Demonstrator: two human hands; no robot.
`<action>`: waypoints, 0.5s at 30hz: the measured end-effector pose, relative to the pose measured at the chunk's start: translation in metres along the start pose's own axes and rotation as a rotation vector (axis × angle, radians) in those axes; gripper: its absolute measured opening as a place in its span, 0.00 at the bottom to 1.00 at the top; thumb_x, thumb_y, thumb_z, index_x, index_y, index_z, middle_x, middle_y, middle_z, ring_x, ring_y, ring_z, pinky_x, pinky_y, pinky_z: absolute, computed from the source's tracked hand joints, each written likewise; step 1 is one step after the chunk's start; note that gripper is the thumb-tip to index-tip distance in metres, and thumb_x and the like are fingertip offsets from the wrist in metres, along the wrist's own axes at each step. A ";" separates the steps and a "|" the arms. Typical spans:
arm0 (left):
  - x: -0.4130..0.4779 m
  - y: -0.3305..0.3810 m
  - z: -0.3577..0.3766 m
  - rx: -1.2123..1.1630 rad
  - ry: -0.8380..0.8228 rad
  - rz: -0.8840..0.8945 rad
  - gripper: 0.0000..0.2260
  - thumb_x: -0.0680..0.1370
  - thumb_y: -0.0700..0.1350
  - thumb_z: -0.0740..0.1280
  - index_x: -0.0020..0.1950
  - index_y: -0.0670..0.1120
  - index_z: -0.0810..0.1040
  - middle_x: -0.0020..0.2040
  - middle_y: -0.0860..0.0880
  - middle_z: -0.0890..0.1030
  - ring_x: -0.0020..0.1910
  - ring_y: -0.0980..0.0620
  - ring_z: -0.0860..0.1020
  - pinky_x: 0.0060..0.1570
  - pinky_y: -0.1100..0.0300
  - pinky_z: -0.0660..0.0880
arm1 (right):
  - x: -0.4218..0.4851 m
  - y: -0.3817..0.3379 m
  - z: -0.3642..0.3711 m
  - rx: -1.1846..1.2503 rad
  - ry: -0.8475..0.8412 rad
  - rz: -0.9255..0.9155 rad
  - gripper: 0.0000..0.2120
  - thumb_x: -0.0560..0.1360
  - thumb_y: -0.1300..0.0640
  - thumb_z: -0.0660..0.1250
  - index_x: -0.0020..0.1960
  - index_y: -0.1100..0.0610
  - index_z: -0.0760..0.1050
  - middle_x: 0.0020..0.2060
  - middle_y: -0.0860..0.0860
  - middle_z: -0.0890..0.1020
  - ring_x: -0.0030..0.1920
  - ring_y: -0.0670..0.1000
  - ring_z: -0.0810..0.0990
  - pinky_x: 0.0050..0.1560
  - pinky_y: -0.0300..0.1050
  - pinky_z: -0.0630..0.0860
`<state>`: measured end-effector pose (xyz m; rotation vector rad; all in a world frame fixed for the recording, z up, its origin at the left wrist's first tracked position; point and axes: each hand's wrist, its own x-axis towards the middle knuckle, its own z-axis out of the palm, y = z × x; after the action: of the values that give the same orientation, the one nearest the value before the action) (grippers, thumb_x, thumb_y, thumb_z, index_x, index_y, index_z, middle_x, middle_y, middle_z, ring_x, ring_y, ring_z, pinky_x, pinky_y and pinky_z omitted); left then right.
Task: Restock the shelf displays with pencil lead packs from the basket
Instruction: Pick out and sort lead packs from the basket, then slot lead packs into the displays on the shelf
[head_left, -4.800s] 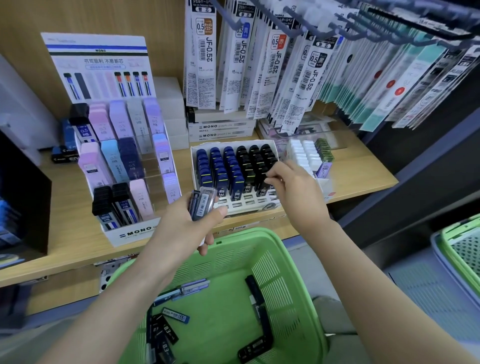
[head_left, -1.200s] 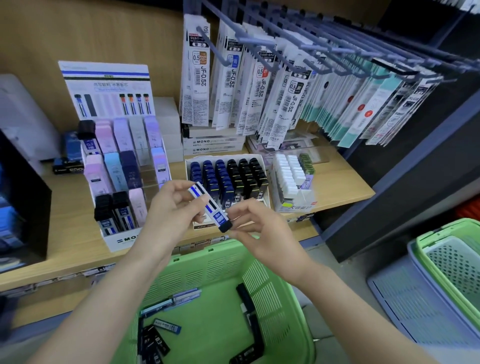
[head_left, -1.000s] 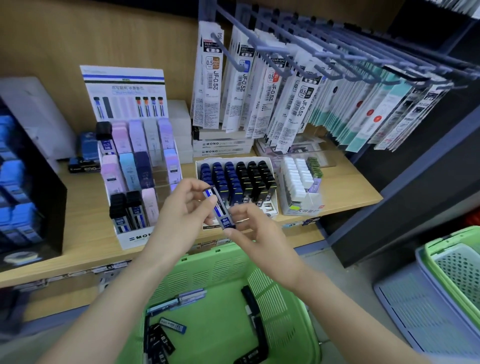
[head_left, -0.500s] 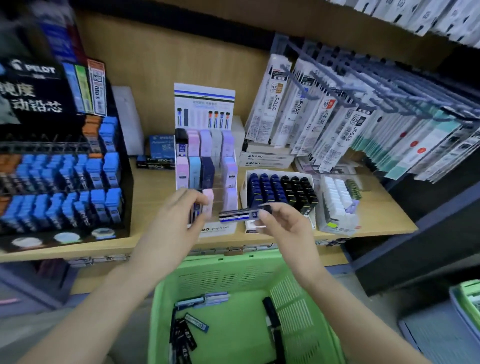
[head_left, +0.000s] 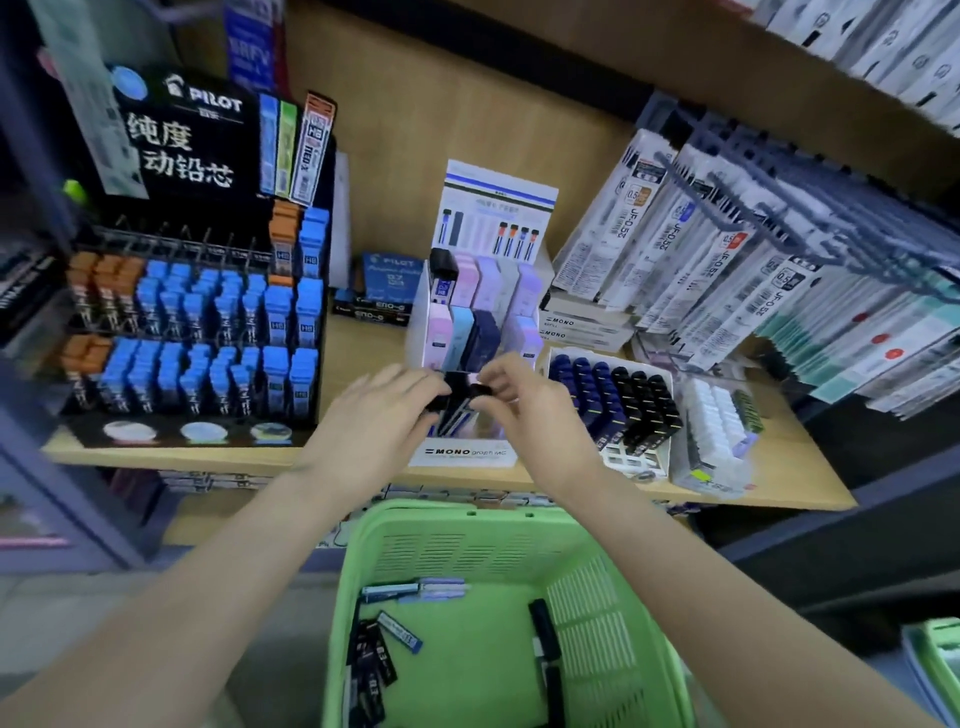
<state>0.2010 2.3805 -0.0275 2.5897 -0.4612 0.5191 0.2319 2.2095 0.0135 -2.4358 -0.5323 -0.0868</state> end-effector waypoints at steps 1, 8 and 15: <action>0.001 0.000 0.000 -0.007 -0.003 -0.006 0.11 0.73 0.39 0.71 0.55 0.44 0.78 0.52 0.48 0.81 0.51 0.45 0.79 0.45 0.51 0.75 | 0.002 0.000 0.002 -0.016 -0.026 -0.001 0.07 0.75 0.61 0.67 0.53 0.58 0.74 0.41 0.46 0.77 0.43 0.46 0.77 0.50 0.41 0.75; 0.001 -0.004 0.000 -0.048 0.002 -0.035 0.10 0.77 0.41 0.66 0.58 0.44 0.76 0.55 0.49 0.79 0.55 0.47 0.76 0.49 0.53 0.72 | 0.012 0.003 0.019 -0.042 -0.011 -0.044 0.04 0.73 0.64 0.69 0.48 0.61 0.78 0.40 0.46 0.72 0.34 0.40 0.75 0.47 0.38 0.74; 0.002 -0.001 0.001 -0.040 -0.006 -0.047 0.10 0.78 0.41 0.65 0.58 0.43 0.76 0.55 0.49 0.78 0.56 0.48 0.75 0.51 0.53 0.71 | 0.005 0.004 0.023 -0.245 0.048 -0.116 0.05 0.76 0.58 0.66 0.51 0.58 0.76 0.46 0.49 0.75 0.42 0.51 0.78 0.41 0.46 0.74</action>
<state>0.2035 2.3805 -0.0275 2.5583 -0.4071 0.4819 0.2369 2.2221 -0.0058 -2.6300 -0.6758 -0.2731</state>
